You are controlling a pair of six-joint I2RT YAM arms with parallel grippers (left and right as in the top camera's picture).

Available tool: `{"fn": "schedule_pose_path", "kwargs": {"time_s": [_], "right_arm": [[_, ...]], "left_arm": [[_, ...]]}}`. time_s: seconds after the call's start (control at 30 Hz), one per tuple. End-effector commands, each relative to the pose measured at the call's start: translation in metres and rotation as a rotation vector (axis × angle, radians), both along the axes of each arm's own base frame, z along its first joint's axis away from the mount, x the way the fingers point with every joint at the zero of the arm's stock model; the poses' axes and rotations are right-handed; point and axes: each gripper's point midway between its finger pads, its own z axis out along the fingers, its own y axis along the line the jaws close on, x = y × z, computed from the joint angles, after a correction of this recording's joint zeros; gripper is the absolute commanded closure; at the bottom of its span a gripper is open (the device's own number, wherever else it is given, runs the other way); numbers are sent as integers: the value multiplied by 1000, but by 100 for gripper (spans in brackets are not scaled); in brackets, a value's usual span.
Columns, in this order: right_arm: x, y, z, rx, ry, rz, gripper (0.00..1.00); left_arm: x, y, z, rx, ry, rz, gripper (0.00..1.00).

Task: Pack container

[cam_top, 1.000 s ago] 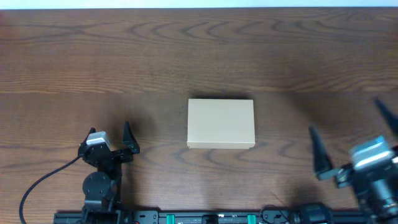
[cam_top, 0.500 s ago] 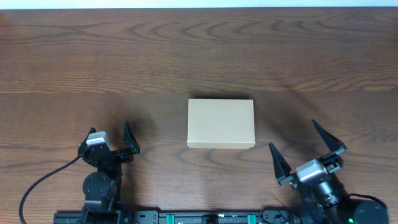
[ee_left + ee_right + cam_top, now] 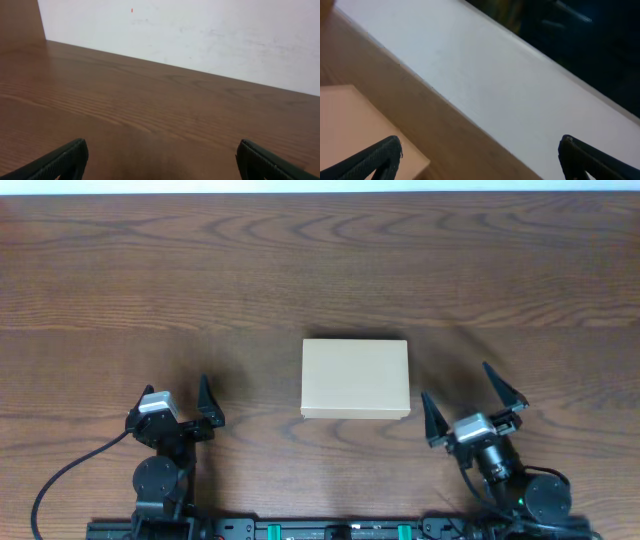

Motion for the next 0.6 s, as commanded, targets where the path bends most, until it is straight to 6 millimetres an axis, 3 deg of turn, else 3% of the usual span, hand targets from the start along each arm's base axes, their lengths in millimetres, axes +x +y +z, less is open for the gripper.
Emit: {"fn": "schedule_pose_path", "kwargs": {"time_s": [0.0, 0.07, 0.5, 0.57], "right_arm": [[11, -33, 2, 343, 60, -133, 1], [14, -43, -2, 452, 89, -173, 1], [19, -40, -77, 371, 344, -227, 1], [20, -42, -77, 367, 343, -236, 1]], "left_arm": [[1, -1, -19, 21, 42, -9, 5], [1, -1, -19, 21, 42, -9, 5], [1, -1, -19, 21, 42, -9, 5], [1, -1, -19, 21, 42, -8, 4]]}}
